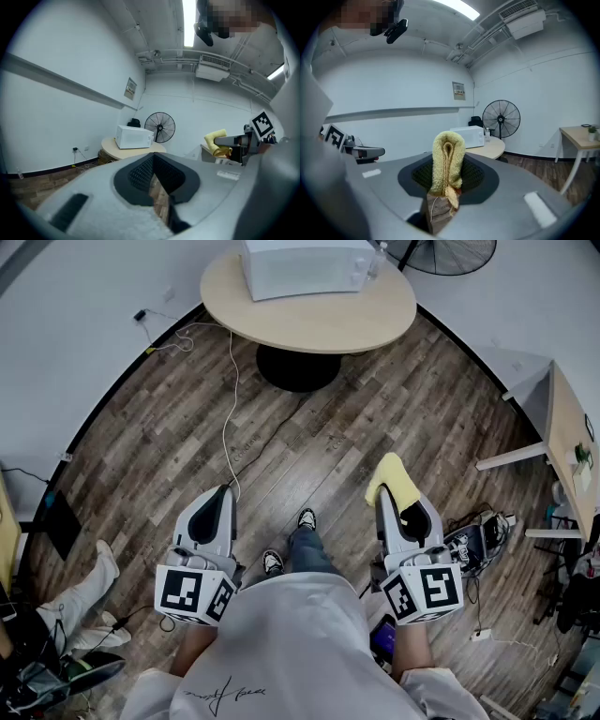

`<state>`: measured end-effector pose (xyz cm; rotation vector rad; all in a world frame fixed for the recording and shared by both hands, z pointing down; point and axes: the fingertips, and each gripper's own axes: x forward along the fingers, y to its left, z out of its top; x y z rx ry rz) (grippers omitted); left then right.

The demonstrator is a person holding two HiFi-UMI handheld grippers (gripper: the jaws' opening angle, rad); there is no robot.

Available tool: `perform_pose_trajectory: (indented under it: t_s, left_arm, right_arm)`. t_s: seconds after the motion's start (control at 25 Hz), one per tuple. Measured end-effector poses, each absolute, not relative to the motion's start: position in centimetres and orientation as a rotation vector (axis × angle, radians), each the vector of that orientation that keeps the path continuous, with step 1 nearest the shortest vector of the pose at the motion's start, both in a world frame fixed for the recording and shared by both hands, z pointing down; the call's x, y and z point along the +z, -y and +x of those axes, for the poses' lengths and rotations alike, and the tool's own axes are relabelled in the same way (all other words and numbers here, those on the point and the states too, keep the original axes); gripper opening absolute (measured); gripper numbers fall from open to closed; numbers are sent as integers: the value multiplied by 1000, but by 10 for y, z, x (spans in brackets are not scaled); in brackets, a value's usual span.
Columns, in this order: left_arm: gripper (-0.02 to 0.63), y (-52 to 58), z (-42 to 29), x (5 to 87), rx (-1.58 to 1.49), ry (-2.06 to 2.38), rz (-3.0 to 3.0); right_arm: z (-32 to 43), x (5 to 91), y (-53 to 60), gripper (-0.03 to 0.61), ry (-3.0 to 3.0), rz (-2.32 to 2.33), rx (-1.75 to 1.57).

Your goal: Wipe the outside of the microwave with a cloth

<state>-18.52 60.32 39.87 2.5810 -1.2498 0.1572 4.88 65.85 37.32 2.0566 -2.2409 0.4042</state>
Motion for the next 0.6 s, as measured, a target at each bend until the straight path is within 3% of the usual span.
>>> perform_pose_trajectory:
  t_s: [0.6]
  left_arm:
    - [0, -491, -54, 384, 151, 1276, 2654]
  right_arm:
    - [167, 379, -546, 133, 2368, 2008, 461]
